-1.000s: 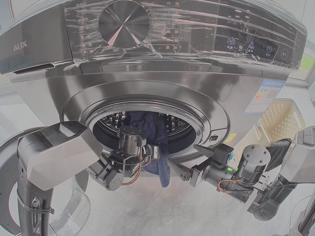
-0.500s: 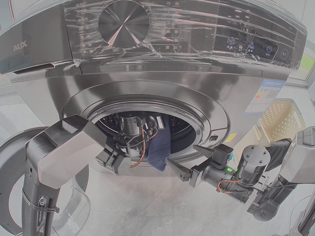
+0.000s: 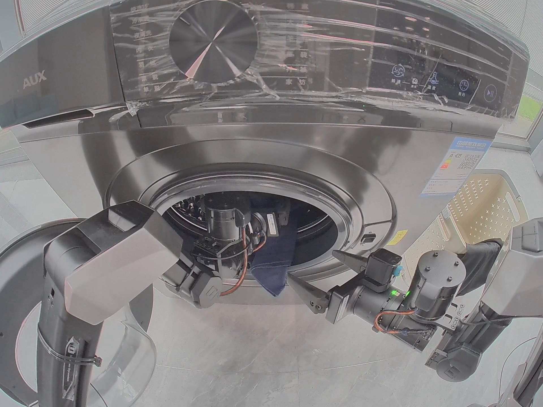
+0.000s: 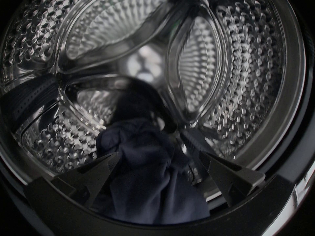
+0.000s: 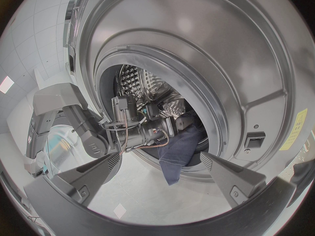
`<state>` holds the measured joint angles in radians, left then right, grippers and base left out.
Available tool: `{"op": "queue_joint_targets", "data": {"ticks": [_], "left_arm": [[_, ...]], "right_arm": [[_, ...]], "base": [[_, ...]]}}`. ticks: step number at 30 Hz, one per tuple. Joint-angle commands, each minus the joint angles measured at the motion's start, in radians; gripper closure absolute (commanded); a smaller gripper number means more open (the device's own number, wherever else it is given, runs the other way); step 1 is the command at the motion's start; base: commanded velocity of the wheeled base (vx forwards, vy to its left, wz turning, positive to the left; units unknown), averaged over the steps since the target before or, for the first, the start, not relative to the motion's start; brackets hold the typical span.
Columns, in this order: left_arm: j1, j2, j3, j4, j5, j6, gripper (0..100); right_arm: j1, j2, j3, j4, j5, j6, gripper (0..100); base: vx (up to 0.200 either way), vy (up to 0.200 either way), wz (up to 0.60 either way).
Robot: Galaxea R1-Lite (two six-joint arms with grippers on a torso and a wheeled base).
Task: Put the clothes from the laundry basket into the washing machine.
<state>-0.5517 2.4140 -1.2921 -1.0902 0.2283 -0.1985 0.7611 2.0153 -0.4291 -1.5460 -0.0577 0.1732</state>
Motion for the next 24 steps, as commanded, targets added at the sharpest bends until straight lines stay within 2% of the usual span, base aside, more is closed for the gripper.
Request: {"op": "queue_joint_targets", "data": {"ticks": [1, 8, 9, 12, 17, 24], "left_arm": [[-0.005, -0.056, 0.106, 0.056, -0.004, 0.004, 0], [-0.011, 0.011, 0.126, 0.046, -0.015, 0.011, 0], [-0.010, 0.022, 0.123, 0.046, -0.015, 0.019, 100], [-0.005, 0.036, 0.100, 0.044, -0.017, 0.025, 100], [0.010, 0.039, 0.002, 0.039, -0.012, 0.014, 100], [0.039, 0.039, -0.085, -0.025, 0.000, 0.010, 100]], "right_arm": [[0.001, 0.006, 0.000, 0.000, -0.001, 0.000, 0], [0.001, 0.008, 0.000, 0.000, 0.001, 0.002, 0], [0.001, 0.008, 0.000, 0.000, 0.001, 0.002, 0], [0.000, 0.008, 0.000, 0.000, 0.001, 0.002, 0], [0.000, 0.010, 0.000, 0.000, 0.001, 0.002, 0], [0.000, 0.010, 0.000, 0.000, 0.001, 0.002, 0]], "base": [[0.000, 0.000, 0.00], [0.000, 0.000, 0.00], [0.000, 0.000, 0.00], [0.000, 0.000, 0.00], [0.000, 0.000, 0.00], [0.000, 0.000, 0.00]]}}
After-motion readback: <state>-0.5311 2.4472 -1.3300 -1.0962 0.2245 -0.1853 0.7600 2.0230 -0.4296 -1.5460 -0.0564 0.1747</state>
